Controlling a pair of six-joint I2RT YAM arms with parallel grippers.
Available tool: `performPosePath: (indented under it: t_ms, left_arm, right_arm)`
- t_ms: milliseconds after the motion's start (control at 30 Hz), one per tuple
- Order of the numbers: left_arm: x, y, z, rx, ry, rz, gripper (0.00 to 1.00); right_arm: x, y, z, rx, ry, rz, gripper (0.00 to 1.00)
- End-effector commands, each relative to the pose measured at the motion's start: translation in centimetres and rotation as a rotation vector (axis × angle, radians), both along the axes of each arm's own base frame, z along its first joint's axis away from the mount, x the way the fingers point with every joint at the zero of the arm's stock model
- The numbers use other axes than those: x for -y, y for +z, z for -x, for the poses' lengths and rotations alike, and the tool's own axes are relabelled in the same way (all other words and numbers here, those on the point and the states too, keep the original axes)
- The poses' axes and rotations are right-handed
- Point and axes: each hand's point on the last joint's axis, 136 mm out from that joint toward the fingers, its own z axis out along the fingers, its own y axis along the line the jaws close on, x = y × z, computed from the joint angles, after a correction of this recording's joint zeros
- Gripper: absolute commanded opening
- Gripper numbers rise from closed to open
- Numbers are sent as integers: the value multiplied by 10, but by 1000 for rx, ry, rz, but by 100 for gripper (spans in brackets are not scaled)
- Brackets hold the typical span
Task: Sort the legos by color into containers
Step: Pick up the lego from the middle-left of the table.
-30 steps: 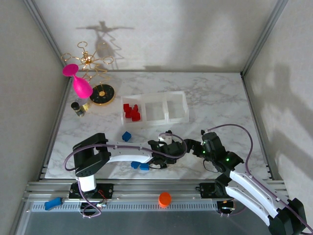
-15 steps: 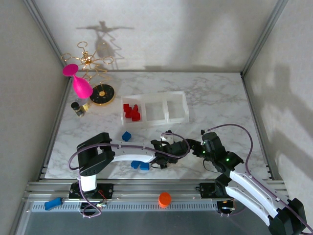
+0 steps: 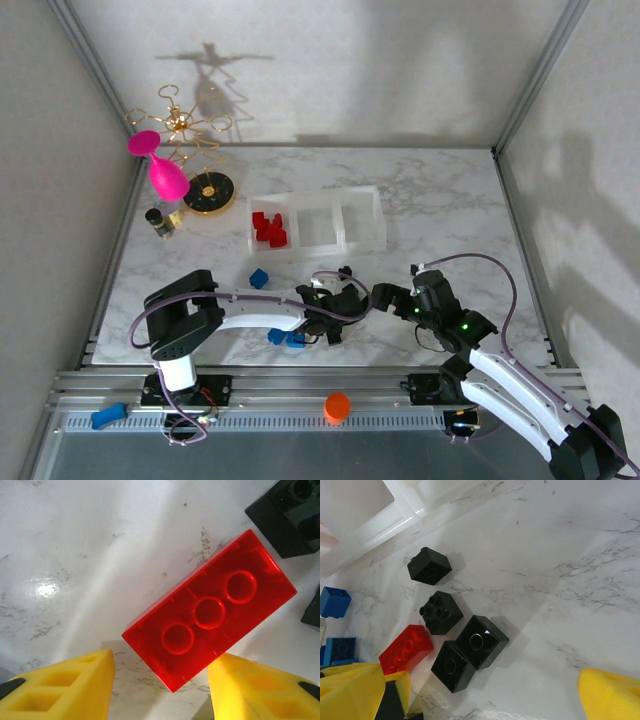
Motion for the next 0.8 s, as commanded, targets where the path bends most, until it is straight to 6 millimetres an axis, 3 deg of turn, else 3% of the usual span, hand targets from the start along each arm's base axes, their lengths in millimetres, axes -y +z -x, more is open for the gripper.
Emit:
performPosePath:
  t_ms: [0,300,567,767]
  left_arm:
    - [4,6,-17,49,-8,-28,55]
    - [7,-1,-39,65,-51,-54,63]
    - [7,-9,-38,50,-54,-58,46]
    - [4,-1,-39,64,-45,-49,36]
  right_arm:
    - [0,-1,0,9,-3,3,99]
    - [3,-1,0,15,-5,11,99]
    - [1,-2,-1,14,-5,8,99]
    - [-2,0,-2,19,13,6,99]
